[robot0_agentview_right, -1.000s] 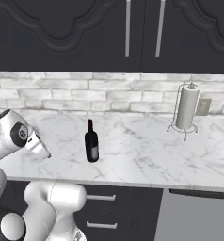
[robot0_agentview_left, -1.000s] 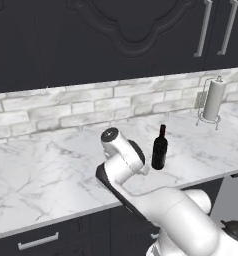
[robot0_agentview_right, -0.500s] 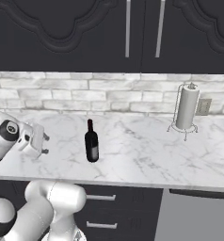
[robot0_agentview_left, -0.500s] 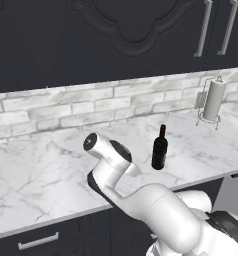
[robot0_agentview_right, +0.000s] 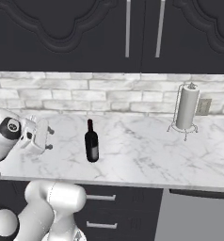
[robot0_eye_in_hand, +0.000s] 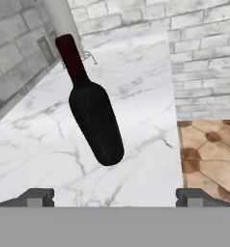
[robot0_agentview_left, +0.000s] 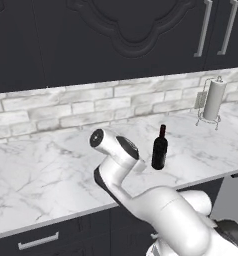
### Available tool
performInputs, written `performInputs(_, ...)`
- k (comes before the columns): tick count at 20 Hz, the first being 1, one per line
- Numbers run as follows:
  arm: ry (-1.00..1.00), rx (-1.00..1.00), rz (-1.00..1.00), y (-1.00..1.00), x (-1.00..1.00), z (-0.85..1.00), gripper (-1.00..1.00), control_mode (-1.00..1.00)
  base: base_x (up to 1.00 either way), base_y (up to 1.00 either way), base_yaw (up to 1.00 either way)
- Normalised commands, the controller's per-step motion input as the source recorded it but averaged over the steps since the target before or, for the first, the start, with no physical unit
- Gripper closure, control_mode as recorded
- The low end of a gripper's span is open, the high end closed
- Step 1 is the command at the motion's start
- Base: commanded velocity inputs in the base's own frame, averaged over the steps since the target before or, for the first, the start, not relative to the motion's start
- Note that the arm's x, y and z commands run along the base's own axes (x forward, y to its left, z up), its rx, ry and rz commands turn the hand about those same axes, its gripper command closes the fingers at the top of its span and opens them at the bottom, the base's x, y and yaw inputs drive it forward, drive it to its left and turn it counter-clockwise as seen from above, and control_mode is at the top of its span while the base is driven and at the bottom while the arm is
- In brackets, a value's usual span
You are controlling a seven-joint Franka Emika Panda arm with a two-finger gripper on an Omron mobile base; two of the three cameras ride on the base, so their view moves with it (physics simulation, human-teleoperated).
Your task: There is a wine glass and glass cup on the dining counter. Place the wine bottle next to the wine glass and the juice bottle next to the glass cup.
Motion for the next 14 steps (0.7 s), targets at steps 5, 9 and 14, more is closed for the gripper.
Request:
performInputs(5,0.00,0.05,0.00,-0.41,0.15,0.07,-1.00,-1.00,0.00,0.00,0.00)
performInputs(9,0.00,0.07,0.00,-0.34,0.32,0.02,-1.00,-1.00,0.00,0.00,0.00)
performInputs(14,0.01,0.05,0.00,-0.29,0.51,0.00,-1.00,-1.00,0.00,0.00,0.00)
